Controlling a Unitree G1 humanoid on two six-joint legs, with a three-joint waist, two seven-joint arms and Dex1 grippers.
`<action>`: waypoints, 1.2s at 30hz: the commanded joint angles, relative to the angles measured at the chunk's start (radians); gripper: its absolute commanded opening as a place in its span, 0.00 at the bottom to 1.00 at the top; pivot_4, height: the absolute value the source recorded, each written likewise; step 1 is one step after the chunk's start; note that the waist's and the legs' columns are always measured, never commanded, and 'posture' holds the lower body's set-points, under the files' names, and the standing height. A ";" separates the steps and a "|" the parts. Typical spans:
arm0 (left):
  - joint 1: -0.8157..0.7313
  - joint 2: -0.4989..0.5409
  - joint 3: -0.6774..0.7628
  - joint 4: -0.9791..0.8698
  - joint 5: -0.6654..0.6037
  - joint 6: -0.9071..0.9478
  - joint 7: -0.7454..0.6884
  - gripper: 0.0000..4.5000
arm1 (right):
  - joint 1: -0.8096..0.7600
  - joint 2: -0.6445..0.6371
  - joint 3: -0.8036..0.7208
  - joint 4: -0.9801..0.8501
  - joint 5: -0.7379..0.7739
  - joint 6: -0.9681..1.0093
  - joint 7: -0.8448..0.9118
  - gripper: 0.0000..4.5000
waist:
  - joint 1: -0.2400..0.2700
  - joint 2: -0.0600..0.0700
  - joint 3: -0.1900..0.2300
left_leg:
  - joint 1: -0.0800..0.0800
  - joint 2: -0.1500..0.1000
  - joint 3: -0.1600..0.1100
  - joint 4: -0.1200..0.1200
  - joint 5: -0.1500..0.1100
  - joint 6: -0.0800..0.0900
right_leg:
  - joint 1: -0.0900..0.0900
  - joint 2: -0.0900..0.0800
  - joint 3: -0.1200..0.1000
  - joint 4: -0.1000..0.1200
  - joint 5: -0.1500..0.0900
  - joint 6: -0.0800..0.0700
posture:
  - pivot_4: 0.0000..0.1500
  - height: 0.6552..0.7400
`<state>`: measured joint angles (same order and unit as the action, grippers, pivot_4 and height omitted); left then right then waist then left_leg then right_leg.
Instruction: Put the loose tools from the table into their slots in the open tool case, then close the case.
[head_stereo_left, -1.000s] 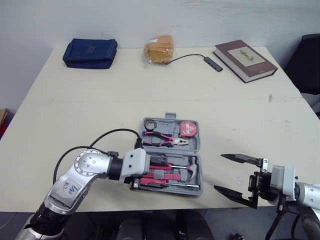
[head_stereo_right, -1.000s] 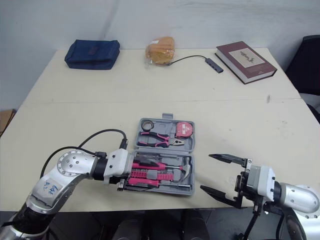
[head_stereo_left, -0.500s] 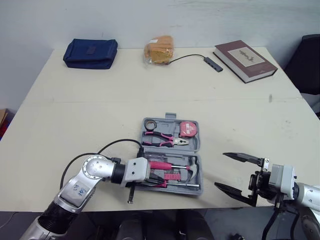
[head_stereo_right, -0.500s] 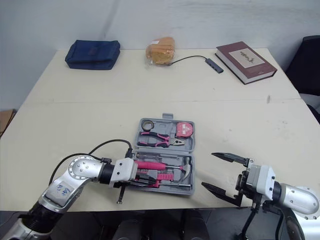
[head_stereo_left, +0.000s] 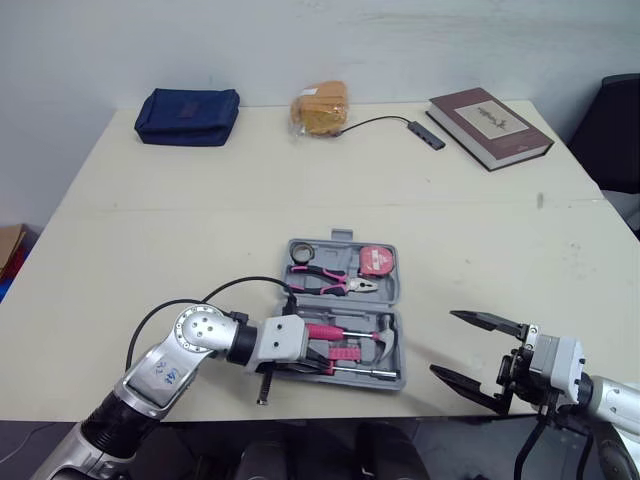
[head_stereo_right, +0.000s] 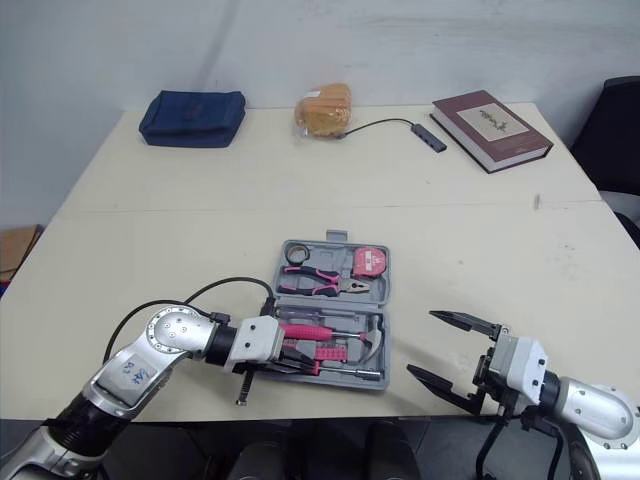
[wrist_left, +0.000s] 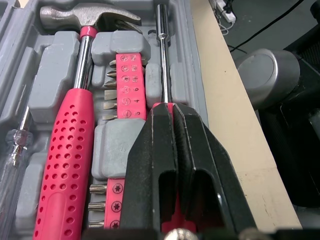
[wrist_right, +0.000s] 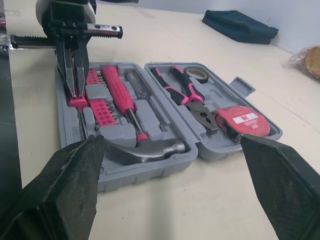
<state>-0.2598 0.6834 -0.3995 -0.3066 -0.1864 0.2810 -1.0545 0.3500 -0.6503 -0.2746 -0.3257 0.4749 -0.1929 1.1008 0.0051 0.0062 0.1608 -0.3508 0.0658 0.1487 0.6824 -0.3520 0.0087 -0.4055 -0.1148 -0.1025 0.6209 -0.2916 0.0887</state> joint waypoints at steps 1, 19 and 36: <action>0.060 -0.010 -0.014 0.088 0.063 -0.015 0.046 0.01 | -0.014 0.005 -0.011 -0.014 -0.003 0.058 -0.074 1.00 | -0.001 0.001 -0.002 | 0.000 0.000 0.000 0.000 0.000 0.000 | 0.000 0.000 0.000 0.000 0.000 0.000 | 1.00 1.00; 0.044 0.042 0.506 0.280 -0.177 -0.012 0.145 0.00 | -0.315 -0.074 0.116 0.199 -0.141 0.117 -0.067 0.02 | -0.008 -0.008 0.010 | -0.004 0.000 0.000 0.000 0.002 -0.001 | -0.006 0.000 -0.002 0.003 -0.001 -0.002 | 1.00 1.00; -0.083 -0.115 0.319 0.430 -0.037 -0.078 0.136 0.00 | -0.594 -0.002 0.382 0.512 -0.395 -0.037 -0.085 0.02 | -0.030 -0.014 0.013 | -0.005 0.000 0.002 0.000 0.006 -0.009 | -0.007 0.002 -0.002 0.004 -0.001 -0.001 | 1.00 1.00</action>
<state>-0.3513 0.5756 -0.0605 0.1642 -0.2238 0.2080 -0.9036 -0.2427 -0.6566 0.0880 0.1714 0.1047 -0.2383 1.0270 -0.0247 -0.0075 0.1739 -0.3559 0.0666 0.1508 0.6826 -0.3457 -0.0006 -0.4128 -0.1138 -0.1041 0.6251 -0.2923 0.0875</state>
